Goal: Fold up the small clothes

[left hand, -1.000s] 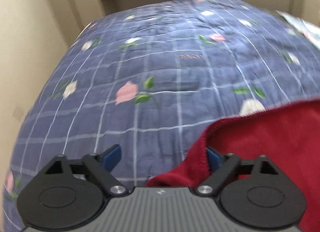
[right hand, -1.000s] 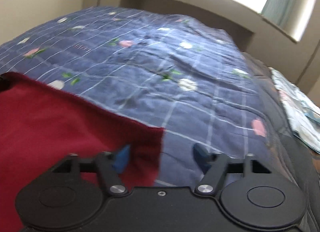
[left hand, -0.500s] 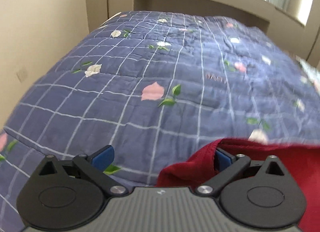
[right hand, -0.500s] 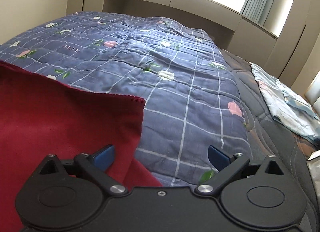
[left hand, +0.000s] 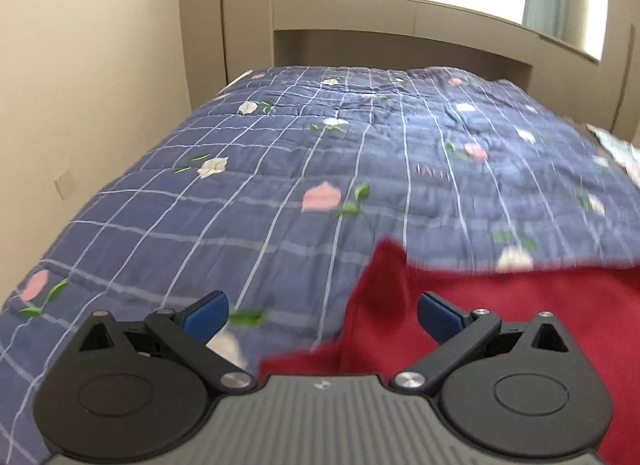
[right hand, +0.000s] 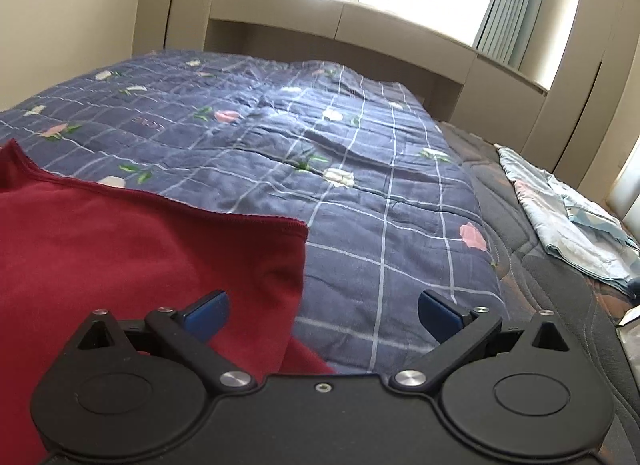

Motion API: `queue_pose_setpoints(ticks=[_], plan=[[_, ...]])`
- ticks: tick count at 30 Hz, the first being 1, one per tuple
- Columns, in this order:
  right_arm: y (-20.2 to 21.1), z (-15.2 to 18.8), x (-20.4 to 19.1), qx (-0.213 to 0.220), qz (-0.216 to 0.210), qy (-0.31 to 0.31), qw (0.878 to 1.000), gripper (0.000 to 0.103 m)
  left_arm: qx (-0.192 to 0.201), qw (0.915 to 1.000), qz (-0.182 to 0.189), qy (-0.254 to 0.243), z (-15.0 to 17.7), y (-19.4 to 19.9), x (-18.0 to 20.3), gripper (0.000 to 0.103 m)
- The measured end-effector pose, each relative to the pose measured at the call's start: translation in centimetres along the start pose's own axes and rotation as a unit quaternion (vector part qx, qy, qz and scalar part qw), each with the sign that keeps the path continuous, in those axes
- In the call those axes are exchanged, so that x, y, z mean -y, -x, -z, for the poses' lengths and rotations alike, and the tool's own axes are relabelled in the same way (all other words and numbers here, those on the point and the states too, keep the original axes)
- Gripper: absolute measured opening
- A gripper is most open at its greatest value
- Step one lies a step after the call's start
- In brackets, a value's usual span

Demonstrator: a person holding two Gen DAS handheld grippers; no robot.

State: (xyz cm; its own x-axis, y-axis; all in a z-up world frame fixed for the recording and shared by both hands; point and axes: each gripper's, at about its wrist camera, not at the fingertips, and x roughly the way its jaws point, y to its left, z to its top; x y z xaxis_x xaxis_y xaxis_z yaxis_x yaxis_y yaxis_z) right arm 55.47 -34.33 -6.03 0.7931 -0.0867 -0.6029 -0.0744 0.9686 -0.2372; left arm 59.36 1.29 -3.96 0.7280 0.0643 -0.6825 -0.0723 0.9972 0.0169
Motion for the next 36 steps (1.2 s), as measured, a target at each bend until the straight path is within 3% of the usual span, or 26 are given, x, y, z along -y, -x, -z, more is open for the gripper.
queue_pose_setpoints(ticks=[4,8,15,19,27,33,36], plan=[[2.8,2.2,-0.4,0.007,-0.004,0.004,1.000,0.102,0.009,0.9998,-0.011,-0.013,3.3,1.5,-0.7,0.103],[4.0,5.1,-1.0,0.013,0.032,0.044,0.998,0.102,-0.009,0.9987,-0.045,-0.022,5.2,1.3,-1.7,0.102],[6.6,6.8,-0.9,0.039,0.083,0.048,0.995,0.102,-0.005,0.9991,-0.020,0.036,6.1,3.8,-4.5,0.103],[9.3,7.9,-0.8,0.045,0.051,-0.002,0.998,0.102,0.006,0.9967,0.008,0.080,7.6,6.6,-5.8,0.103],[12.9,10.4,-1.5,0.030,-0.037,-0.130,0.990,0.102,-0.043,0.9835,0.073,0.160,12.2,8.9,-6.1,0.103],[12.1,11.2,-1.3,0.008,-0.056,-0.206,0.977,0.102,-0.040,0.9792,0.066,0.188,13.2,9.0,-5.7,0.103],[11.6,11.7,-1.2,-0.003,-0.039,-0.233,0.972,0.102,-0.045,0.9762,0.060,0.203,13.3,9.4,-5.5,0.102]])
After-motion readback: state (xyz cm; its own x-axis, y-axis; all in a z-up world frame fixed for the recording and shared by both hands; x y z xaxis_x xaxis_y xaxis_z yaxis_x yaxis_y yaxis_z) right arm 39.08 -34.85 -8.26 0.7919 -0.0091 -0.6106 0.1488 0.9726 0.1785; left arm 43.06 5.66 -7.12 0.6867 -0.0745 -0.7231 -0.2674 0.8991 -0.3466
